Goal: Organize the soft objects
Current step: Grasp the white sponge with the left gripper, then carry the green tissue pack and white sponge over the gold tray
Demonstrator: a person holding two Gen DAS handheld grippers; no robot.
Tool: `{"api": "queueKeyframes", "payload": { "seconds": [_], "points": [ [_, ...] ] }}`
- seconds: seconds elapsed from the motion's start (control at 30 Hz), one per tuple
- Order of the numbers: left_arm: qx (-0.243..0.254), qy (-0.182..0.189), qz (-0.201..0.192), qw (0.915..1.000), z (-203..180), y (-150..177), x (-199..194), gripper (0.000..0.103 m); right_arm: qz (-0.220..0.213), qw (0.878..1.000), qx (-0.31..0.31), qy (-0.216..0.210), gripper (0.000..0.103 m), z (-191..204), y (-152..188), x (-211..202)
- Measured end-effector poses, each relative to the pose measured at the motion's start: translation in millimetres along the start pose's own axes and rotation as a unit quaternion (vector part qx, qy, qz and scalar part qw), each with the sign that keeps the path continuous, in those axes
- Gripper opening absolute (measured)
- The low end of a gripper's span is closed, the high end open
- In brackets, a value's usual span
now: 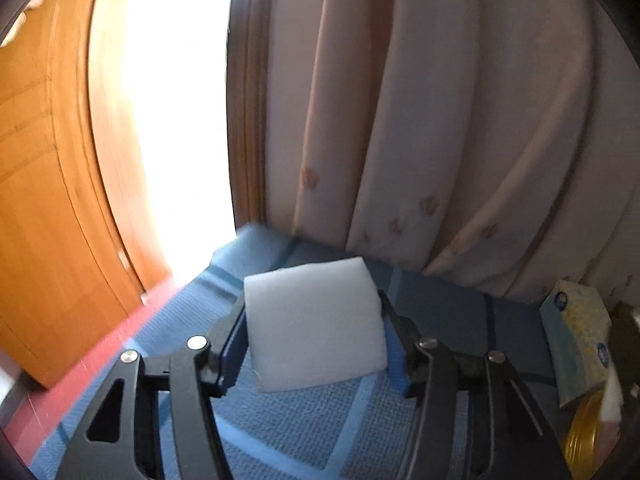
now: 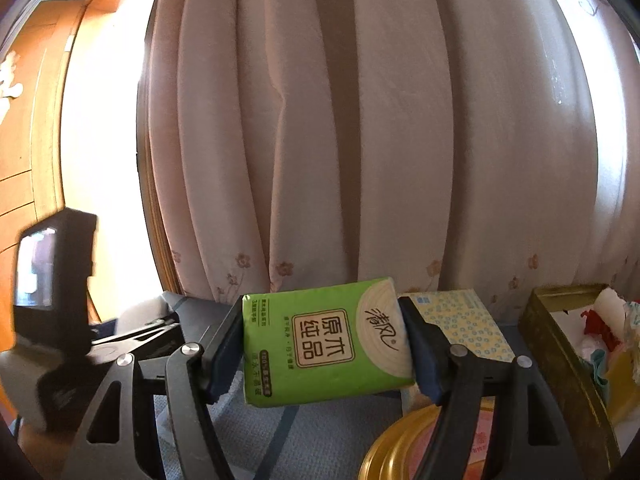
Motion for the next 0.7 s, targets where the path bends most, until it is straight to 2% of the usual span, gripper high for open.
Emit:
{"api": "queueKeyframes", "payload": {
  "seconds": [0.13, 0.33, 0.7],
  "points": [
    [0.019, -0.014, -0.053, 0.9983, -1, -1, -22, 0.058, -0.012, 1.0, -0.012, -0.001, 0.073, 7, -1, -2],
    [0.047, -0.023, -0.1, 0.9937, -9, -2, -43, 0.058, -0.022, 1.0, -0.018, 0.01, 0.073, 8, -2, -4],
    [0.033, -0.018, -0.131, 0.9907, -5, 14, -72, 0.058, -0.01, 1.0, -0.005, 0.008, 0.073, -2, 2, -6]
  ]
}}
Point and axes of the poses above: each gripper's, at about its wrist camera, not at the fingertips, and x roughly the way its jaws point, z to its left, y to its underside, the point moved 8 cm from there along x, roughly the way its jaws point, and after that the axes turned 14 degrees about z, right-handed, at the moved point
